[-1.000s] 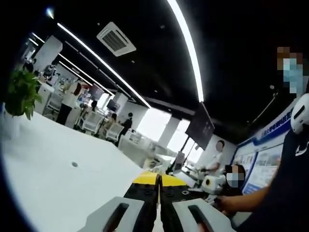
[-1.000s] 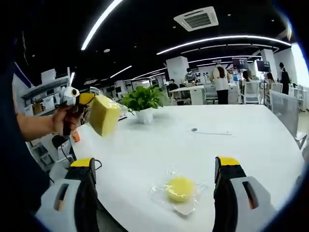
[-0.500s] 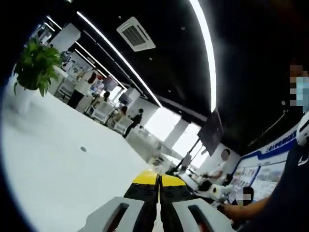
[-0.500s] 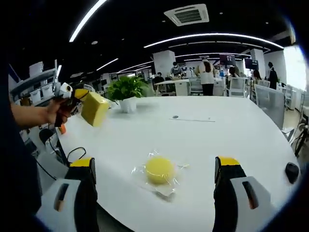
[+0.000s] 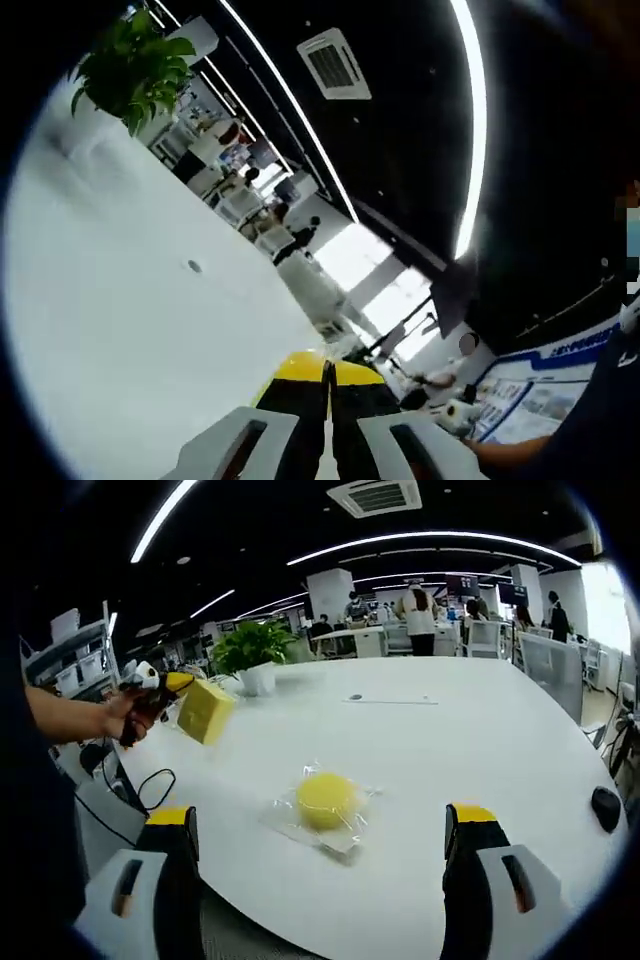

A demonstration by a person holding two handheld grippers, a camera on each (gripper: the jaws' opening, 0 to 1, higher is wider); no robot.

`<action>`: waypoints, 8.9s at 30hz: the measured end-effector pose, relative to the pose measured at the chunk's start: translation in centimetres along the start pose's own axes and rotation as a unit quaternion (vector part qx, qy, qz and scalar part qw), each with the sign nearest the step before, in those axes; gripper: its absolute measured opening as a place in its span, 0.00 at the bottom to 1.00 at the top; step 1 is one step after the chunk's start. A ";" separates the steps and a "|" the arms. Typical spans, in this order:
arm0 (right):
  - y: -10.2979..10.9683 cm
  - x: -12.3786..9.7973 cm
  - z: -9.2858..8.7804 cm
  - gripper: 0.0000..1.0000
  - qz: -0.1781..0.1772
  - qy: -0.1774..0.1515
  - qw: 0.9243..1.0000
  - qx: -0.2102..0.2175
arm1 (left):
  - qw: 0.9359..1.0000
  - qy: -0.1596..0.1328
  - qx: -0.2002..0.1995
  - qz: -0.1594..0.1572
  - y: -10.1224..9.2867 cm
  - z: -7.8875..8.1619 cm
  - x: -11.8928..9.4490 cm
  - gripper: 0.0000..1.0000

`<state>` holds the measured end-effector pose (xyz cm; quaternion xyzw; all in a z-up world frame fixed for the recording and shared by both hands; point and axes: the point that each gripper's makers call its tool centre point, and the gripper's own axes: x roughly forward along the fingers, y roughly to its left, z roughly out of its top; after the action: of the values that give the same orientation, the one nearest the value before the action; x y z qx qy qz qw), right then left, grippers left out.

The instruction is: Compare the silicone blocks by pressing each to a similar depth, holding the contact briefly, and releasing to observe deformation and rebound differences across the visible hardness samples.

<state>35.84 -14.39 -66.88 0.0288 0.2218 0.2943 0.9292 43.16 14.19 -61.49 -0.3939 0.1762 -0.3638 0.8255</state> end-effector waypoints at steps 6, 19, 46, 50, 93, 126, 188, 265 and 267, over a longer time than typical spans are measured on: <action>0.3 0.0 0.0 0.96 -0.002 0.006 1.000 -0.006 | 1.000 -0.004 -0.024 0.010 2.1 -0.7 0.0 0.00; 0.4 -0.5 -0.5 0.96 -0.014 0.006 1.000 0.007 | 0.989 -0.056 -0.112 0.082 8.4 -0.3 -0.7 0.00; 0.9 -0.9 -1.5 0.96 -0.013 0.017 1.000 0.016 | 0.972 0.061 0.087 0.211 14.6 -2.9 -2.7 0.00; 0.7 -1.0 -1.8 0.96 -0.016 0.020 1.000 0.019 | 0.968 0.076 0.110 0.213 15.2 -3.1 -3.0 0.00; -1.7 -0.2 0.6 0.96 -0.023 0.005 1.000 0.001 | 0.922 0.060 0.290 0.249 7.5 -0.5 -11.7 1.00; -2.8 -1.6 -1.3 0.96 -0.021 0.009 1.000 0.016 | 0.925 0.043 0.282 0.252 5.3 -2.9 -11.1 1.00; -3.8 -1.8 -3.2 0.96 -0.019 0.013 0.998 0.052 | 0.967 0.185 0.088 0.149 5.8 -8.7 12.1 0.91; -2.9 -2.6 -3.8 0.96 -0.024 0.019 0.996 0.085 | 0.972 0.224 0.000 0.073 4.2 -14.1 16.9 0.00; -2.9 -2.7 -3.8 0.96 -0.028 0.020 0.996 0.078 | 0.973 0.221 0.019 0.062 3.4 -13.8 16.8 0.00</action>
<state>33.81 -18.60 -69.77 0.0891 0.2634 0.2501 0.9274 48.09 -3.98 -72.84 -0.2766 0.3713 -0.3934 0.7942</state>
